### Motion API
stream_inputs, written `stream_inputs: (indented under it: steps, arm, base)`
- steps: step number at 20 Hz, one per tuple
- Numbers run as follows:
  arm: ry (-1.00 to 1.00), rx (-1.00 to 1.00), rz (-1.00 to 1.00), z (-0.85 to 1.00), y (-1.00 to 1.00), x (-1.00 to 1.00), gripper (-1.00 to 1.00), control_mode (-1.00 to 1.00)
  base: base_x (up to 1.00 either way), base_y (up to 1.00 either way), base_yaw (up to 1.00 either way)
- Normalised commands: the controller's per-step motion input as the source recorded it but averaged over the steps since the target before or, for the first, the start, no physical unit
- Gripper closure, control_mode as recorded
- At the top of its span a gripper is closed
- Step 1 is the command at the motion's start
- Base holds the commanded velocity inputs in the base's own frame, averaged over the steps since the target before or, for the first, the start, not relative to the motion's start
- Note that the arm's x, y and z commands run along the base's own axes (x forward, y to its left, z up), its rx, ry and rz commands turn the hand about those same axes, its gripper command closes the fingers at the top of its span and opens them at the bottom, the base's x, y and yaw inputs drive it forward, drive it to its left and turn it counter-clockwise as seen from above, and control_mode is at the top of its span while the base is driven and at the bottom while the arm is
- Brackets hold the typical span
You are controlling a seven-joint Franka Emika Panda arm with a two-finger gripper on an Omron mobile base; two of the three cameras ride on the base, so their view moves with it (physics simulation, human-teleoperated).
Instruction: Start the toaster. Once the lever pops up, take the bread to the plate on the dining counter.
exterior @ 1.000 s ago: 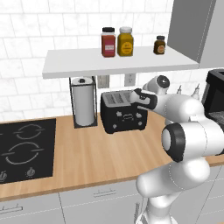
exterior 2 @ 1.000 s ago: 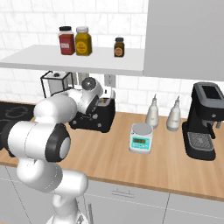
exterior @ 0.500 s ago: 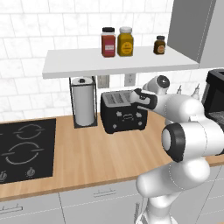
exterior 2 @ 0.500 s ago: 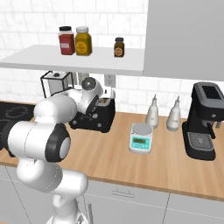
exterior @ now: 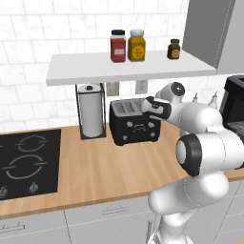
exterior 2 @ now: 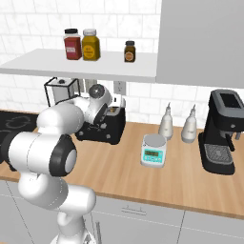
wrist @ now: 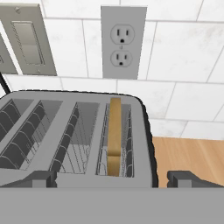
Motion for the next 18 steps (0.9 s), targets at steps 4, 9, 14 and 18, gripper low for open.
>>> stream_inputs:
  steps: [4,9,14,18]
  arm:
    - [0.00,0.00,0.00,0.00,0.00,0.00,-1.00,-1.00]
    - [0.00,0.00,0.00,0.00,0.00,0.00,-1.00,-1.00]
    - [0.00,0.00,0.00,0.00,0.00,0.00,-1.00,-1.00]
    - [0.00,0.00,0.00,0.00,0.00,0.00,-1.00,-1.00]
  base:
    - [0.00,0.00,0.00]
    - [0.00,0.00,0.00]
    - [0.00,0.00,0.00]
    - [0.00,0.00,0.00]
